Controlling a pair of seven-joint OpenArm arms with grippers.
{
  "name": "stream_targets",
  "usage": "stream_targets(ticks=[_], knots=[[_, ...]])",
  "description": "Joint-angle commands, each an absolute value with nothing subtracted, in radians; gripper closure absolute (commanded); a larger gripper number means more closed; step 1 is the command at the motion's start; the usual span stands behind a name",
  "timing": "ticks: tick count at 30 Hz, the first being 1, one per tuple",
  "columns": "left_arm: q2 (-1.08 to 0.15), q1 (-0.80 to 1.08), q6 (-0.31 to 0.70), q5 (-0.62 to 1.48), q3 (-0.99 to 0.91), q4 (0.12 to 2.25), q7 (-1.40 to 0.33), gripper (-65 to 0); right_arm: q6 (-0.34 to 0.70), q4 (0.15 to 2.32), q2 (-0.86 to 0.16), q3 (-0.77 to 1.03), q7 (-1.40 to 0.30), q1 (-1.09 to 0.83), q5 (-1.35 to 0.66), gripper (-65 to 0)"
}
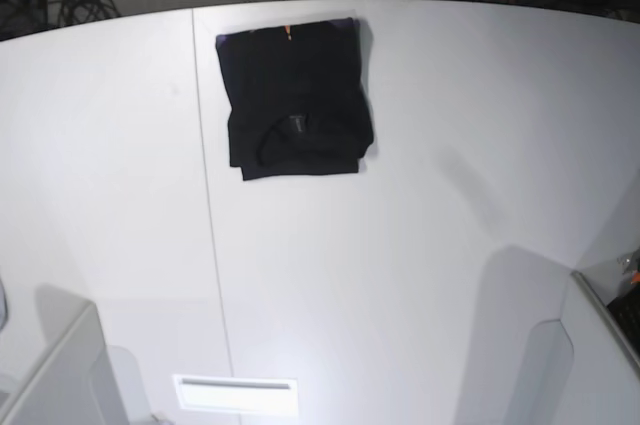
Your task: Fold the T-shirt properly
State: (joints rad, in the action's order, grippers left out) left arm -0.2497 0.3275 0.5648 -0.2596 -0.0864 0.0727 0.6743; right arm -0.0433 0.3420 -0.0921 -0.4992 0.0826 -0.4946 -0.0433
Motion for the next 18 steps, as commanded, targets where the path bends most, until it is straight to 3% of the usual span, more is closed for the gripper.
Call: stream_targets(ticks=[1,5,10,18], knots=[[-0.26,0.321,0.55,-0.266,-0.061,0.031,0.684,0.0,-0.039,0.283,-0.077,-0.498,0.113,-0.495,-0.044,0.0],[-0.259,0.288,0.437,-0.259,-0.027,0.0,0.654,0.0,-0.039,0.163,-0.038,-0.42,0.188,-0.426,-0.044,0.0],[-0.252,0.286,0.332,-0.259,-0.019,0.108,0.417,0.0,-0.039,0.162,-0.028,-0.191,0.191,-0.389,-0.042,0.0],[-0.237,0.262,0.315,-0.257,-0.021,0.111,0.378,0.0,-0.039,0.162,-0.033,-0.17,0.193,-0.358,-0.042,0.0]])
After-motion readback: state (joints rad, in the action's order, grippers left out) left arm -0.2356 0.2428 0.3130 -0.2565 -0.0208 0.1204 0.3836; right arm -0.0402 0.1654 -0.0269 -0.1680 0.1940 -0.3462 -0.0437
